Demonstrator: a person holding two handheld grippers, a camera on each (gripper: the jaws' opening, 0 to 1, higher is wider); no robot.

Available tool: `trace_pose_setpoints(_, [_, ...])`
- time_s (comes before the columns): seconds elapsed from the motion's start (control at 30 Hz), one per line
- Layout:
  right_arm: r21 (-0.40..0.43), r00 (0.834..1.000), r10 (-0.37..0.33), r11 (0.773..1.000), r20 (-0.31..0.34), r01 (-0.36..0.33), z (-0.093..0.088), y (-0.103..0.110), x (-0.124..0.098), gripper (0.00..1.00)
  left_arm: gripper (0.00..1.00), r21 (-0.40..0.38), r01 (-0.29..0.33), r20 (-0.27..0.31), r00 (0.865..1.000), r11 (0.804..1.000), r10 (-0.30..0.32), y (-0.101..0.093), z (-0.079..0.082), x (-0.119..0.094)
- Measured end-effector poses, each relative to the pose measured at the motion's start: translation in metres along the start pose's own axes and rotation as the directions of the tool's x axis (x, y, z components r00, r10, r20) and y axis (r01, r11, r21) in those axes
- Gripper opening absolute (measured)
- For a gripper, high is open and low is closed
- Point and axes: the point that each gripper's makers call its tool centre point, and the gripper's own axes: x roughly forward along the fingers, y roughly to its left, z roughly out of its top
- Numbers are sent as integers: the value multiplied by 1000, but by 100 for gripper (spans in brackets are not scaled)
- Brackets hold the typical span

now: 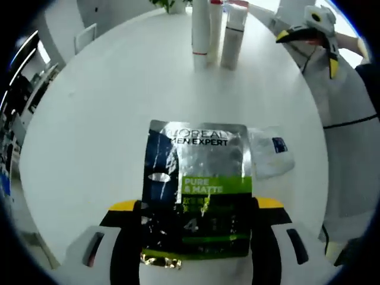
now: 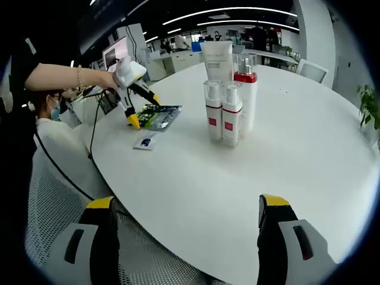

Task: Arrange the skincare products in the storage area until every visible bottle or jar stands upright without overlapping.

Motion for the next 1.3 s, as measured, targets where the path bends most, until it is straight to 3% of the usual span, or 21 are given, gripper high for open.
trace_pose_setpoints(0.17, [0, 1000, 0, 1000, -7, 0, -1, 0, 1, 98, 62, -4, 3, -16, 1000, 1000, -3, -6, 3, -1])
trace_pose_setpoints(0.27, [-5, 1000, 0, 1000, -12, 0, -2, 1, 1, 97, 57, -23, 3, 2, 1000, 1000, -3, -4, 3, -2])
trace_pose_setpoints(0.3, [-6, 1000, 0, 1000, -13, 0, -2, 1, 1, 97, 49, -56, -1, 30, 1000, 998, 3, -3, 8, -3])
trace_pose_setpoints(0.33, [-7, 1000, 0, 1000, -15, 0, -2, 1, 1, 97, 30, -47, 11, 39, 999, 999, -9, -4, 8, -4])
trace_pose_setpoints(0.37, [-8, 1000, 0, 1000, -17, 0, -2, 1, 1, 97, 21, -48, 17, 44, 999, 999, -15, -5, 7, -4])
trace_pose_setpoints(0.4, [-9, 1000, 0, 1000, -18, 0, -2, 1, 1, 97, 21, -84, 8, 41, 999, 996, -4, -2, 6, -3])
trace_pose_setpoints(0.5, [-12, 1000, -1, 1000, -20, 0, -3, 1, 1, 97, 12, -85, 13, 50, 999, 996, -9, -9, 8, -4])
trace_pose_setpoints(0.63, [-11, 1000, 1, 1000, -18, -1, -2, 2, 1, 97, 10, -105, -37, 71, 997, 994, 44, -2, 11, -6])
trace_pose_setpoints(0.73, [-4, 1000, 8, 1000, -8, -8, 0, 3, 0, 97, 9, -216, -33, 118, 991, 976, 60, -4, 13, -11])
trace_pose_setpoints(0.83, [15, 1000, 15, 1000, 11, -15, 5, 4, 0, 97, 9, -333, -15, 196, 977, 943, 85, -6, 20, -20])
trace_pose_setpoints(0.97, [76, 996, 34, 996, 78, -40, 15, 8, 4, 97, 9, -371, -22, 223, 968, 928, 112, -13, 23, -30])
trace_pose_setpoints(1.03, [71, 997, 40, 996, 73, -45, 14, 11, 8, 97, 9, -392, -31, 239, 962, 919, 135, -16, 25, -36])
trace_pose_setpoints(1.2, [57, 994, 66, 996, 82, -71, 21, 22, 12, 96, 9, -487, -34, 301, 932, 873, 204, -20, 36, -51])
trace_pose_setpoints(1.3, [52, 990, 91, 994, 107, -97, 32, 31, 14, 96, 8, -494, -32, 319, 923, 869, 215, -28, 42, -61])
